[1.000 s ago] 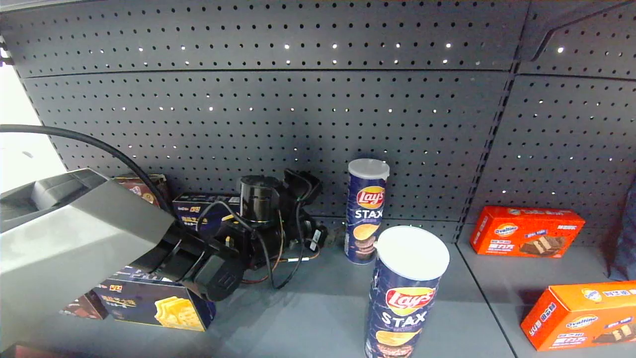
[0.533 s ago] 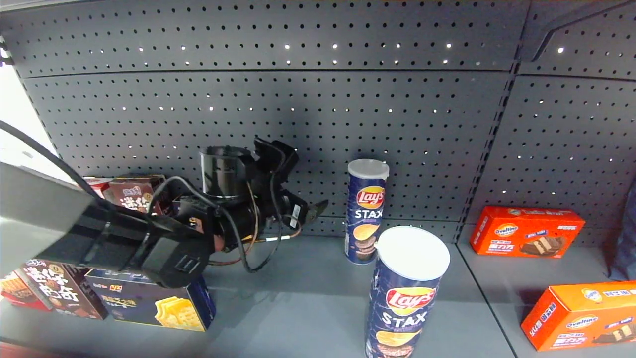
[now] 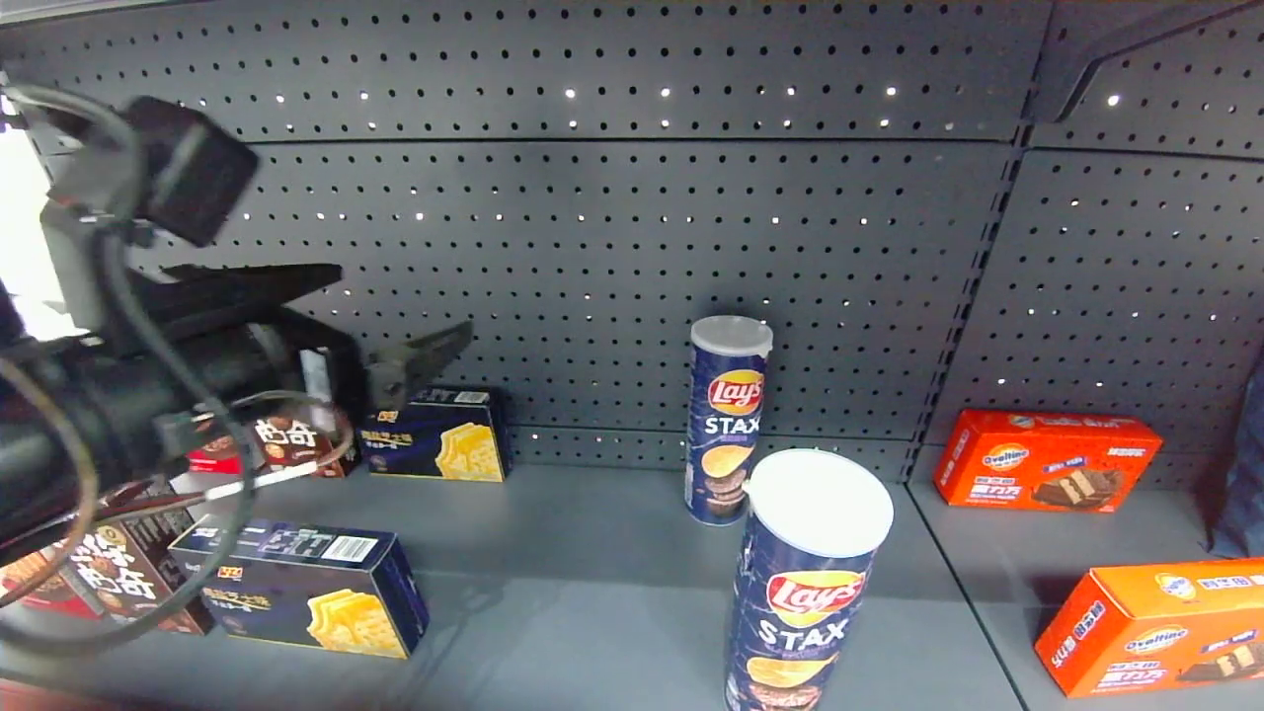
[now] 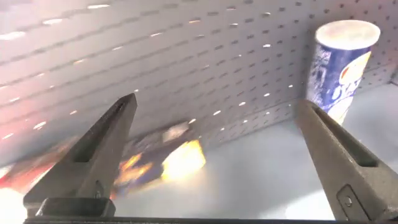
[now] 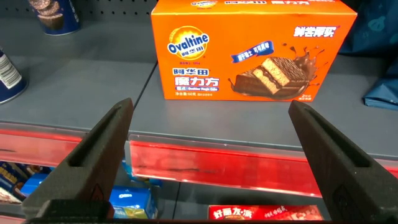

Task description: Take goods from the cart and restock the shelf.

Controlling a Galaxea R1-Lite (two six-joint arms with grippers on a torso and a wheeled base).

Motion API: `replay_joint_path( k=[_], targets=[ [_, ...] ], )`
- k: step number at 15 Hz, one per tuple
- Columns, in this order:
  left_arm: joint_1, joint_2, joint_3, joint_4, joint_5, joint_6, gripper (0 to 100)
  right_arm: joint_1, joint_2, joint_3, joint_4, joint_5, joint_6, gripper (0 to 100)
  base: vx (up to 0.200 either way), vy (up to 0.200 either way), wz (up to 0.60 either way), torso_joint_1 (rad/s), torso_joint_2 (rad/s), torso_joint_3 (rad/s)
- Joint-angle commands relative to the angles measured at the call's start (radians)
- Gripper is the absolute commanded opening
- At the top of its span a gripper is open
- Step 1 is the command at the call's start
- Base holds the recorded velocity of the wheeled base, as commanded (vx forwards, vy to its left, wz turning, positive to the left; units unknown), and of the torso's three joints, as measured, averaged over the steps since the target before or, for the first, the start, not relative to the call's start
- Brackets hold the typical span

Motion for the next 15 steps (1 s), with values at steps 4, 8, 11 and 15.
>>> replay_joint_path(
  k=[4, 8, 11, 15],
  targets=[
    [0.028, -0.664, 0.383, 0.101, 0.128, 0.002, 100, 0.001, 0.002, 0.0, 0.001, 0.0, 0.0, 100, 0.0, 0.0, 0.0, 0.0, 0.0, 0.0],
    [0.134, -0.854, 0.561, 0.103, 0.18, 0.062, 100, 0.001, 0.002, 0.0, 0.001, 0.0, 0.0, 100, 0.0, 0.0, 0.0, 0.0, 0.0, 0.0],
    [0.183, -0.891, 0.637, 0.103, 0.18, 0.092, 100, 0.013, 0.009, -0.001, 0.002, 0.01, 0.0, 100, 0.0, 0.0, 0.0, 0.0, 0.0, 0.0],
    [0.181, -0.894, 0.64, 0.103, 0.18, 0.094, 100, 0.044, 0.132, -0.27, 0.002, -0.04, 0.058, 100, 0.0, 0.0, 0.0, 0.0, 0.0, 0.0]
  ],
)
